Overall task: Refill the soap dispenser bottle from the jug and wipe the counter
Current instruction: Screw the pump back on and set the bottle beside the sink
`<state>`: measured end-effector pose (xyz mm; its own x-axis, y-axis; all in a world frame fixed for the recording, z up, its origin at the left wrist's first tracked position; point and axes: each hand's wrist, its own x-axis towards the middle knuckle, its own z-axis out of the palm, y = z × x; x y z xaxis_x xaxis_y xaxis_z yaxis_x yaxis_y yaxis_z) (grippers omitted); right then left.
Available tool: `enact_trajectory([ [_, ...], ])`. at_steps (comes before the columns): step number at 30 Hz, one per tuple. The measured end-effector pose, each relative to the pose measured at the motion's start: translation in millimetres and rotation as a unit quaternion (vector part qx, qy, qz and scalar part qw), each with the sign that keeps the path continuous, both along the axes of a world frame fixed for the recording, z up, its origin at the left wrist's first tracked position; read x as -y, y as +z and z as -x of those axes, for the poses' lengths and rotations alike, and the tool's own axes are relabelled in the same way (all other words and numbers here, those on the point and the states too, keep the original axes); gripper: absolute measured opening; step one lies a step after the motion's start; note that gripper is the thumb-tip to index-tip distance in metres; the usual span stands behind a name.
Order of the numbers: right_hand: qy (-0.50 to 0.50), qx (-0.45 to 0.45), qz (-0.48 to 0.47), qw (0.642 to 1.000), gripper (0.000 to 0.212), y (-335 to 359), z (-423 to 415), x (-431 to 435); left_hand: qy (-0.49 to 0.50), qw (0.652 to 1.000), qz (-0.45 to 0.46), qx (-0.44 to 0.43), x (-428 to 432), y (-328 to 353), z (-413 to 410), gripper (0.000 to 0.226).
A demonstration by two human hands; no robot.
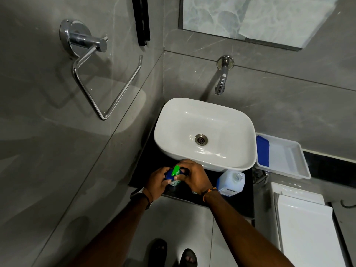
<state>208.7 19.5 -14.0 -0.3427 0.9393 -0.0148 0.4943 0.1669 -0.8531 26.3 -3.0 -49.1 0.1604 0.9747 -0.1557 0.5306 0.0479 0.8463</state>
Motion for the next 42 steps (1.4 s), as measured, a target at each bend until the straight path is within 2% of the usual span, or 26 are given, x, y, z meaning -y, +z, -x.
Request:
enact_trajectory([
  [4, 0.000, -0.039, 0.017, 0.999, 0.061, 5, -4, 3, -0.006, 1.000, -0.006, -0.005, 1, 0, 0, 0.040],
  [6, 0.007, -0.044, -0.002, 0.999, 0.054, 10, -6, 3, -0.006, 1.000, -0.008, -0.006, 2, 0, 0, 0.040],
  [11, 0.070, 0.030, -0.080, 0.994, 0.030, 24, -8, -3, -0.013, 0.999, -0.023, -0.023, 2, -1, 1, 0.038],
  [17, 0.106, 0.051, -0.096, 0.988, 0.034, 31, -6, -7, -0.033, 0.997, -0.055, -0.042, 2, 1, 0, 0.048],
  [24, 0.137, 0.071, -0.098, 0.983, 0.034, 34, -4, -13, -0.033, 0.998, -0.046, -0.036, 3, 4, 1, 0.043],
  [30, 0.174, 0.096, -0.089, 0.976, 0.043, 36, 4, -19, -0.020, 0.999, -0.041, -0.019, 6, 3, 4, 0.038],
  [35, 0.174, 0.087, -0.078, 0.978, 0.044, 39, 7, -22, -0.014, 0.999, -0.038, -0.011, 6, 3, 7, 0.041],
  [39, 0.150, 0.073, -0.096, 0.981, 0.039, 41, 21, -21, 0.015, 1.000, -0.025, 0.010, 7, 3, 12, 0.035],
  [40, 0.143, 0.071, -0.106, 0.981, 0.036, 41, 27, -21, 0.031, 0.999, -0.024, 0.020, 10, 5, 13, 0.041],
  [42, 0.128, 0.075, -0.117, 0.982, 0.033, 41, 42, -23, 0.074, 0.995, -0.039, 0.048, 14, 5, 18, 0.074],
])
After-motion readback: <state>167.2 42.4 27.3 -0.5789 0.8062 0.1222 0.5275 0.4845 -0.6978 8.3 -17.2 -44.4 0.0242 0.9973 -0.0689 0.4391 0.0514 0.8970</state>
